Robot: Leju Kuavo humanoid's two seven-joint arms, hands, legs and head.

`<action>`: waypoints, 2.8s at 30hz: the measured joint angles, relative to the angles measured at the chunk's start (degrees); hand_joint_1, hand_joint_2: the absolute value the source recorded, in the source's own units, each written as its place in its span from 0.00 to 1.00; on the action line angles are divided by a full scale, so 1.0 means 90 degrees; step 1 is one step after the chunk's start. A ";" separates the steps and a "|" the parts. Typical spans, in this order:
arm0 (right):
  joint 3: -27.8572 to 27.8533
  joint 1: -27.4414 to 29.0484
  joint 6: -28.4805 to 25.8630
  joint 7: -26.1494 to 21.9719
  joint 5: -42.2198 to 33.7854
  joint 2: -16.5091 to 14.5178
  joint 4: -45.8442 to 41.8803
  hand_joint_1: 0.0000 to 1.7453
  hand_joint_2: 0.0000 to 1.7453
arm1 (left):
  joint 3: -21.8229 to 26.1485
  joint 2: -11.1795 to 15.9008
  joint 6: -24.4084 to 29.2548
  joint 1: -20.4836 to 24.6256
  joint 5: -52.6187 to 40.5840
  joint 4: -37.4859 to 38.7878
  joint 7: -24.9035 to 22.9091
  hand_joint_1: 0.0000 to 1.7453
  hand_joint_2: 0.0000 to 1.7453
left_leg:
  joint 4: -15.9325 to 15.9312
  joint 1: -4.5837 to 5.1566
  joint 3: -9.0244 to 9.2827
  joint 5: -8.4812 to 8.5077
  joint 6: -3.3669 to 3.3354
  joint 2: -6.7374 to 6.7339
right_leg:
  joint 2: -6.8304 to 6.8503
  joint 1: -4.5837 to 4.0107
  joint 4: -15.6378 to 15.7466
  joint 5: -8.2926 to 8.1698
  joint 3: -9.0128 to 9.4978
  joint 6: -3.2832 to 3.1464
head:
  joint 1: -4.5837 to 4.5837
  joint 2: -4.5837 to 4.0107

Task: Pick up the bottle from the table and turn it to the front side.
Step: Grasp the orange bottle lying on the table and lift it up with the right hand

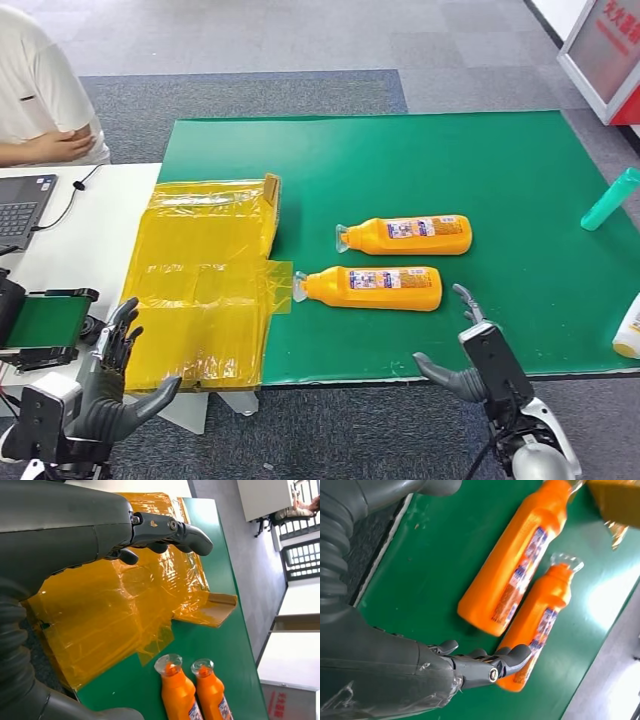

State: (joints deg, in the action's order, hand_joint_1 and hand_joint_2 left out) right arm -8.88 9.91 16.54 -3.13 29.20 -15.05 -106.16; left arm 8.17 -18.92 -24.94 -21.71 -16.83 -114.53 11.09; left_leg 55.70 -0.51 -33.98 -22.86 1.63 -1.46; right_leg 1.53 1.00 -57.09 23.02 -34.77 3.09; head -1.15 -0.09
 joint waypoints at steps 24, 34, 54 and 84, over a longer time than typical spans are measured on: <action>0.1619 -0.2950 0.0578 0.1533 0.5570 0.0220 0.2382 0.00 1.00 | -0.0491 0.0192 0.0068 0.0487 0.0327 0.0379 -0.0301 0.00 1.00 | 0.0000 -0.0002 -0.0004 0.0034 0.0003 -0.0001 | -0.0001 -0.0004 -0.0003 -0.0030 -0.0006 -0.0010 | 0.0001 0.0000; 0.1508 -0.3801 0.0647 0.1673 0.5570 0.0222 0.3864 0.00 1.00 | -0.0553 0.0305 0.0141 0.0626 0.0463 0.0597 -0.0296 0.00 1.00 | 0.0000 -0.0002 -0.0007 0.0037 0.0002 -0.0001 | -0.0001 -0.0003 -0.0003 -0.0031 -0.0012 -0.0009 | 0.0001 0.0001; 0.0878 -0.4354 0.0645 0.1867 0.6513 0.0267 0.5527 0.00 1.00 | -0.0495 0.0373 0.0039 0.0592 0.0512 0.0629 -0.0295 0.00 1.00 | 0.0000 -0.0002 -0.0010 0.0037 0.0002 -0.0001 | -0.0001 -0.0004 -0.0004 -0.0031 -0.0013 -0.0009 | 0.0000 0.0001; 0.0893 -0.4546 0.0329 0.1643 0.6514 0.0197 0.6161 1.00 1.00 | -0.0510 0.0338 0.0021 0.0500 0.0459 0.1002 -0.0438 0.00 1.00 | 0.0000 -0.0002 -0.0010 0.0038 0.0002 -0.0001 | -0.0001 -0.0004 -0.0004 -0.0031 -0.0013 -0.0009 | 0.0000 0.0000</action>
State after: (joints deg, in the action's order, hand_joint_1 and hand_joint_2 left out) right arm -0.84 -31.01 19.51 11.66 87.82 -13.28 -50.71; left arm 3.58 -15.88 -24.76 -17.21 -12.70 -105.51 7.15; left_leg 55.70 -0.53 -34.07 -22.52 1.65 -1.46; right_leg 1.52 0.96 -57.13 22.74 -34.88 3.00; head -1.15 -0.09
